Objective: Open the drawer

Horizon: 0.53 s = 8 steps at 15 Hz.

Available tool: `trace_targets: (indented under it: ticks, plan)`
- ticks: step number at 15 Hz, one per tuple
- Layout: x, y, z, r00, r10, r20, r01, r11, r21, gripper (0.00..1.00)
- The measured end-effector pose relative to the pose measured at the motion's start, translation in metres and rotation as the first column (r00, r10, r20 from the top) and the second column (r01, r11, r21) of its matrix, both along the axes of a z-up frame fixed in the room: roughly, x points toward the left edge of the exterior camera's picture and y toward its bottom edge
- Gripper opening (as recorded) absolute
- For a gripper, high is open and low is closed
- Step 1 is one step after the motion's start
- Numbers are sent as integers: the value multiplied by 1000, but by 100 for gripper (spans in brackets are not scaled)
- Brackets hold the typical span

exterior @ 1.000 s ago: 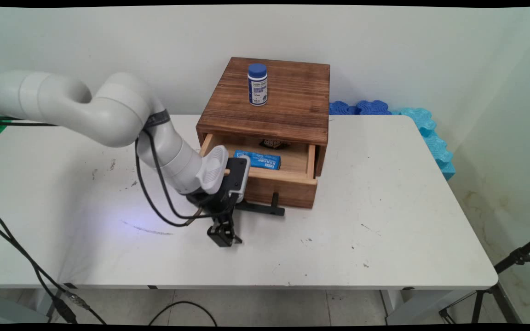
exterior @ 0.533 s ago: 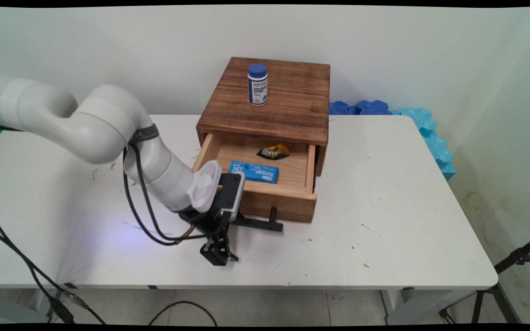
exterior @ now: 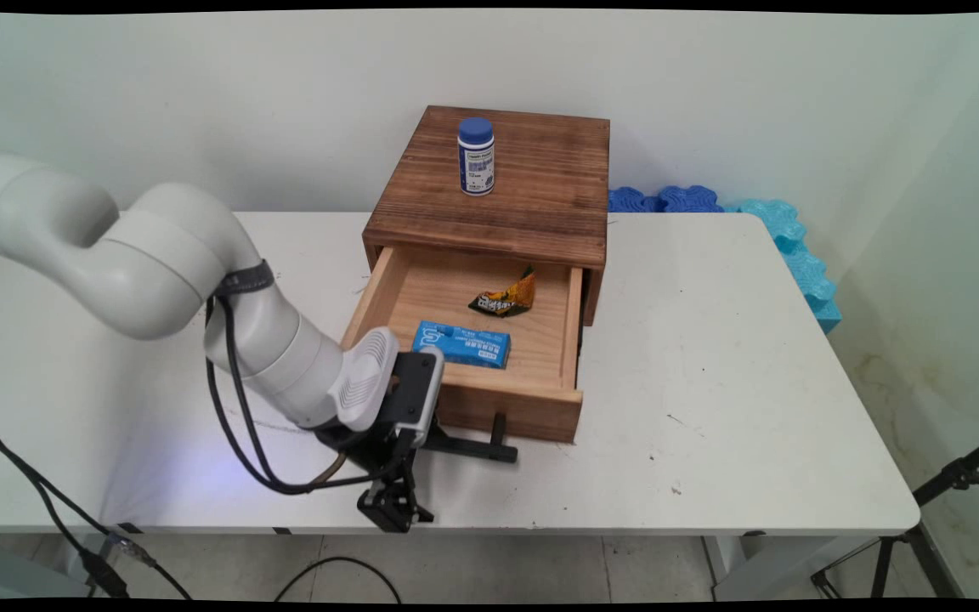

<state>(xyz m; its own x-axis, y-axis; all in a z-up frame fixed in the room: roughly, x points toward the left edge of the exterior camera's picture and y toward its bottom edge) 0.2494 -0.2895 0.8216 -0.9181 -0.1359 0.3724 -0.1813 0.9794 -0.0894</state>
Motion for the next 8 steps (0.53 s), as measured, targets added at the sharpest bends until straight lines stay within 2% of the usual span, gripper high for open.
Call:
trace_targets:
  ticks: [8]
  plan:
    - [-6, 26, 2, 1000, 2, -12, -1, 1000, 26, 100]
